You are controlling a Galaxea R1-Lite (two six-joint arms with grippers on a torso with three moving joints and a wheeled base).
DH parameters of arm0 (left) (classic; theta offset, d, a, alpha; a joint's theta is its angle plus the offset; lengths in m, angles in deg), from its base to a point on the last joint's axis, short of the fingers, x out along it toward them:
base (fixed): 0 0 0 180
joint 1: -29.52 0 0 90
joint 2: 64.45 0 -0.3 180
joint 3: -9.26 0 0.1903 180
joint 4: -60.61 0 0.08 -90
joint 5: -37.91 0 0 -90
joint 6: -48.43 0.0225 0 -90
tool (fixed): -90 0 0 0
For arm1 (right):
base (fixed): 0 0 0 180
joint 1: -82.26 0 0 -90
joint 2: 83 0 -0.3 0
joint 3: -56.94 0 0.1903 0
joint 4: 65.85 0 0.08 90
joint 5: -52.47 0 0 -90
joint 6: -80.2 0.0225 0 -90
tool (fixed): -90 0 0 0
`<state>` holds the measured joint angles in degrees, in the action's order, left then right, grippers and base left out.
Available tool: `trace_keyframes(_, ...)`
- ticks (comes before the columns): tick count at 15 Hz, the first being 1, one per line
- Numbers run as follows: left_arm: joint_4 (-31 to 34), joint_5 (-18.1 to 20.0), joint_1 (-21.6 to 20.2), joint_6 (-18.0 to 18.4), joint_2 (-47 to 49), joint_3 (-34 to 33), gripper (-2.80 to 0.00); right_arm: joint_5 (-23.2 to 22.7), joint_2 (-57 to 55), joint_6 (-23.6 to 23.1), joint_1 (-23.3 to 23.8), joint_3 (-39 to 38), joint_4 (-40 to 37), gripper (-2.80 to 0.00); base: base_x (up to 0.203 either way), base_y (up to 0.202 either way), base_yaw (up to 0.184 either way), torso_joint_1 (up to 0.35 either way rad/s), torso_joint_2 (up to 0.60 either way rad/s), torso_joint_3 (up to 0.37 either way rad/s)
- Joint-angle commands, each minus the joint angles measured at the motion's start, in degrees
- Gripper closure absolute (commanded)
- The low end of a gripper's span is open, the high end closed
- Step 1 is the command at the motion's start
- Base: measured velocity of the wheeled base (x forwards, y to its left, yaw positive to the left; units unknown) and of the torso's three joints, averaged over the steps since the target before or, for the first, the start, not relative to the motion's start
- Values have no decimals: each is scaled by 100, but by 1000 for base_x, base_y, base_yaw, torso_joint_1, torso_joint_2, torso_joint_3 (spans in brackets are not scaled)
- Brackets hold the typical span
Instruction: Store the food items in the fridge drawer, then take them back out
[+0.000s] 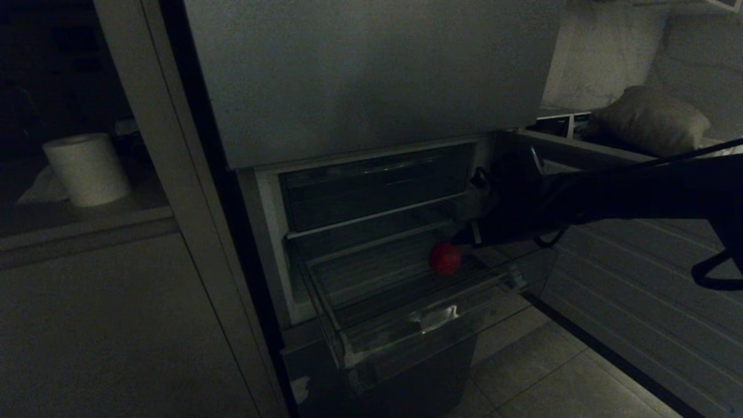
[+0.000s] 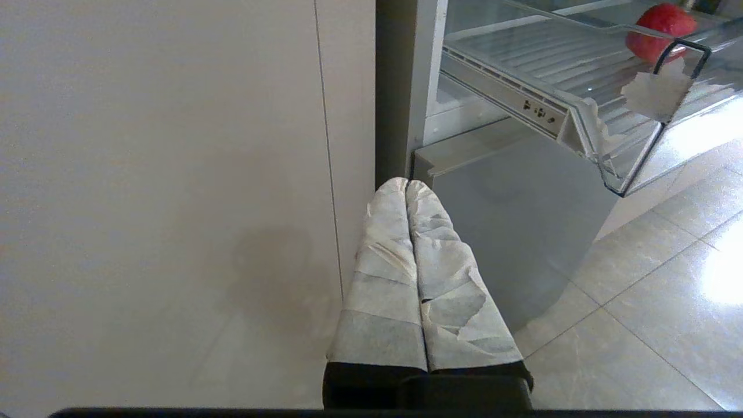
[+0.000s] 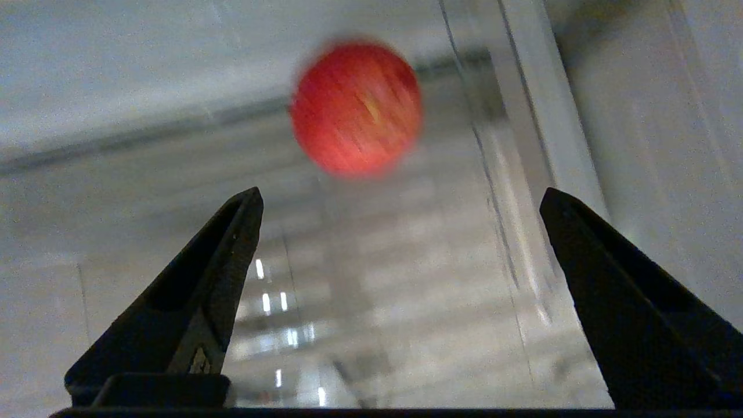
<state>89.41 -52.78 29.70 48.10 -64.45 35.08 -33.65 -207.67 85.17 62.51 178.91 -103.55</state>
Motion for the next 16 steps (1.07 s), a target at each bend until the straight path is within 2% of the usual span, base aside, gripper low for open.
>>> trace_keyframes(1, 2, -2, -1, -2, 9, 1, 0, -1, -83, 15, -72, -198, 403, -280, 0, 0, 0, 0, 0, 0)
trace_keyframes(4, 2, -2, -1, -2, 9, 1, 0, 46, -256, 139, -72, -465, 1313, -280, 0, 0, 0, 0, 0, 0)
trace_keyframes(6, 2, -2, -1, -2, 9, 1, 0, 451, -463, 192, -79, -530, 1570, -280, 0, 0, 0, 0, 0, 0)
trace_keyframes(8, 2, -2, -1, -2, 9, 1, 0, 581, -579, 502, -120, -522, 1764, -280, 0, 0, 0, 0, 0, 0)
trace_keyframes(10, 2, -2, -1, -2, 9, 1, 0, 608, -636, 685, -165, -488, 1812, -280, 0, 0, 0, 0, 0, 0)
trace_keyframes(12, 2, -2, -1, -2, 9, 1, 0, 880, -742, 682, -230, -431, 1812, -280, 0, 0, 0, 0, 0, 0)
trace_keyframes(16, 2, -2, -1, -2, 9, 1, 0, 1099, -814, 684, -281, -294, 1790, -280, 0, 0, 0, 0, 0, 0)
